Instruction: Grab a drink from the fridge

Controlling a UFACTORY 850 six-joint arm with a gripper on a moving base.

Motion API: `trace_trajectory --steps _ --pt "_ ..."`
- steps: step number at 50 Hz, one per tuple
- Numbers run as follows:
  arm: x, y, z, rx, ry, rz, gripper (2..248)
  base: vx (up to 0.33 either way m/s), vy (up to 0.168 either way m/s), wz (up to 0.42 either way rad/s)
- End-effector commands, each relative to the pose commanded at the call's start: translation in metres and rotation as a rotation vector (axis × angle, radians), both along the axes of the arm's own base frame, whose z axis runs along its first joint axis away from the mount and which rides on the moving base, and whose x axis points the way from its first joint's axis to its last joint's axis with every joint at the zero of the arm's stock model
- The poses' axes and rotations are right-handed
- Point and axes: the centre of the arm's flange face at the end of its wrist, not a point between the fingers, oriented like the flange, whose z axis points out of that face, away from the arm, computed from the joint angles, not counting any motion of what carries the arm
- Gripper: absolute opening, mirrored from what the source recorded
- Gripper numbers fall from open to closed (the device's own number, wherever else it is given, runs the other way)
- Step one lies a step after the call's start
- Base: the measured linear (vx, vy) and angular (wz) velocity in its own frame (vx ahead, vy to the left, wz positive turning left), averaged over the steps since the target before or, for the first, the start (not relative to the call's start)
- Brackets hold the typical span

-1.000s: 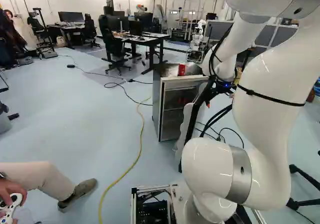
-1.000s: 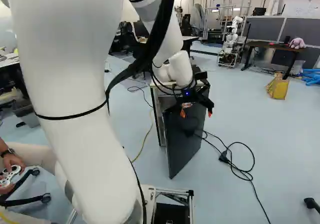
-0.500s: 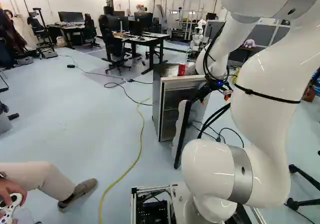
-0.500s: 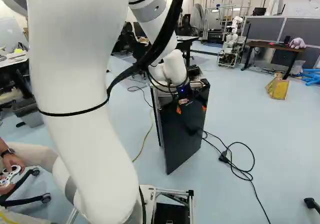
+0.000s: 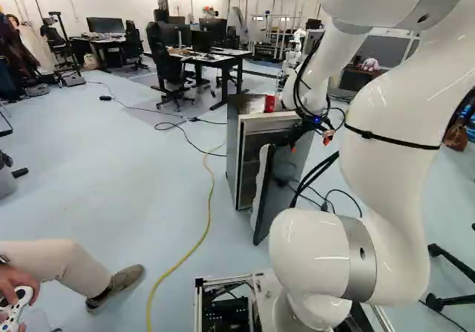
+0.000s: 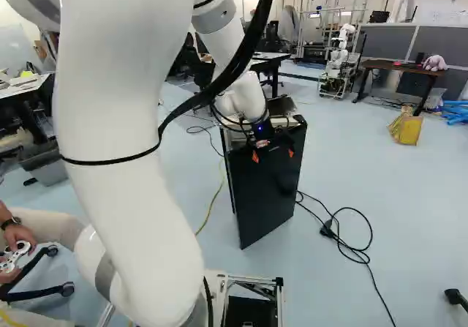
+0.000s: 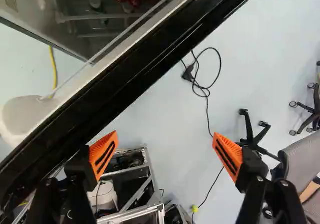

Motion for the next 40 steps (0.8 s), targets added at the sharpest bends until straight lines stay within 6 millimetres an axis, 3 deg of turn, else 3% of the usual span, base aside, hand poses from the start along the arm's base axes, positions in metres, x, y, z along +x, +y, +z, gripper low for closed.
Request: trace_trajectory --steps 40 --pt "0.038 0.024 0.0 -0.005 -0.016 0.067 247 0.0 0.0 0.0"
